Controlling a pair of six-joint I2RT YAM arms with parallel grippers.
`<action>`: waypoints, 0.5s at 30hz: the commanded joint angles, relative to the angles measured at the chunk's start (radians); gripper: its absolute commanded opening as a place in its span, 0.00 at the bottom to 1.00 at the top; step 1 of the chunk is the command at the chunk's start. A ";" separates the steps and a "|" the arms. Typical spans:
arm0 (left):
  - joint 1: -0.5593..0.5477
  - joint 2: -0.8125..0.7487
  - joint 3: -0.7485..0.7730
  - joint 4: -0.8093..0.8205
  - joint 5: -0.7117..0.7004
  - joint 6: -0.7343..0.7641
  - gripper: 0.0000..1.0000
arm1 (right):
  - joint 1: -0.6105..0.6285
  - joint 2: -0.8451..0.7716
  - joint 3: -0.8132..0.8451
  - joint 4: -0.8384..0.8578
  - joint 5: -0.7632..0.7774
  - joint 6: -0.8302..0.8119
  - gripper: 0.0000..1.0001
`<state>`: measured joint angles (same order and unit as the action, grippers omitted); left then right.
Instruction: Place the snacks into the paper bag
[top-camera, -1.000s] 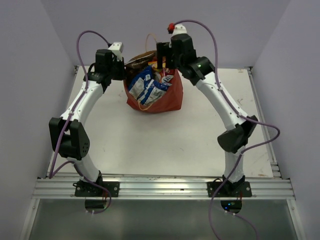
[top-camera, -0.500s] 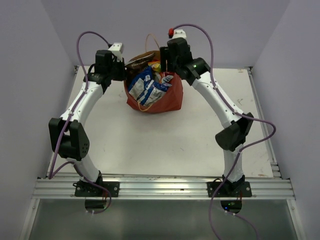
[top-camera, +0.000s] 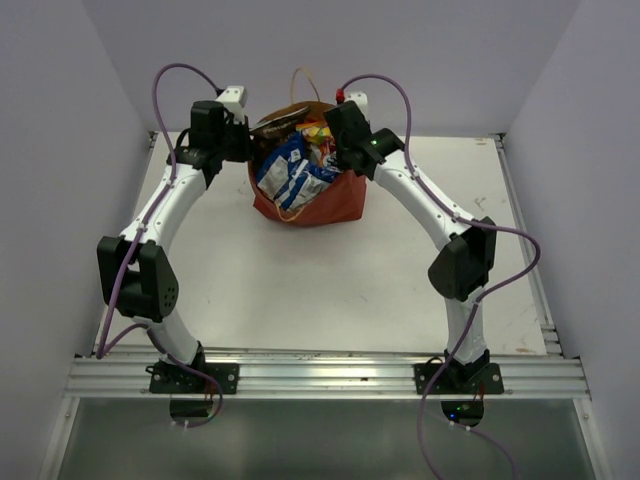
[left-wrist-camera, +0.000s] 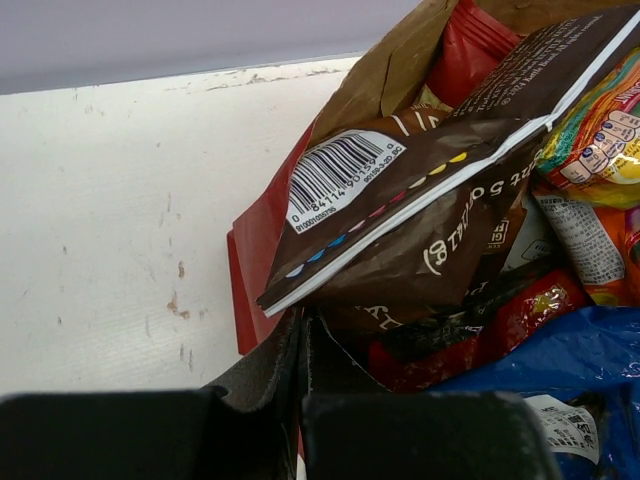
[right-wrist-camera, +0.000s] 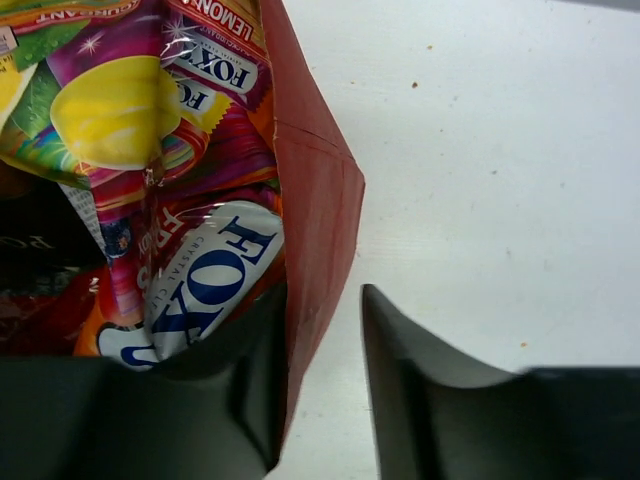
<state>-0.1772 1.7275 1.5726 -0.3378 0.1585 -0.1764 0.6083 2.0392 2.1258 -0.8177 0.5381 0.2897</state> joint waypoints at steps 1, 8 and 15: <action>0.001 -0.049 -0.005 0.057 0.021 -0.024 0.00 | -0.010 -0.008 0.006 -0.026 0.066 0.029 0.34; -0.001 -0.121 -0.007 0.095 0.003 -0.054 0.00 | -0.013 -0.013 0.075 -0.040 0.051 0.016 0.00; -0.008 -0.190 0.109 0.025 0.001 -0.077 0.00 | -0.013 -0.056 0.304 -0.162 0.059 -0.026 0.00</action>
<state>-0.1802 1.6417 1.5688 -0.3847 0.1562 -0.2237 0.6010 2.0594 2.2730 -0.9791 0.5404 0.2974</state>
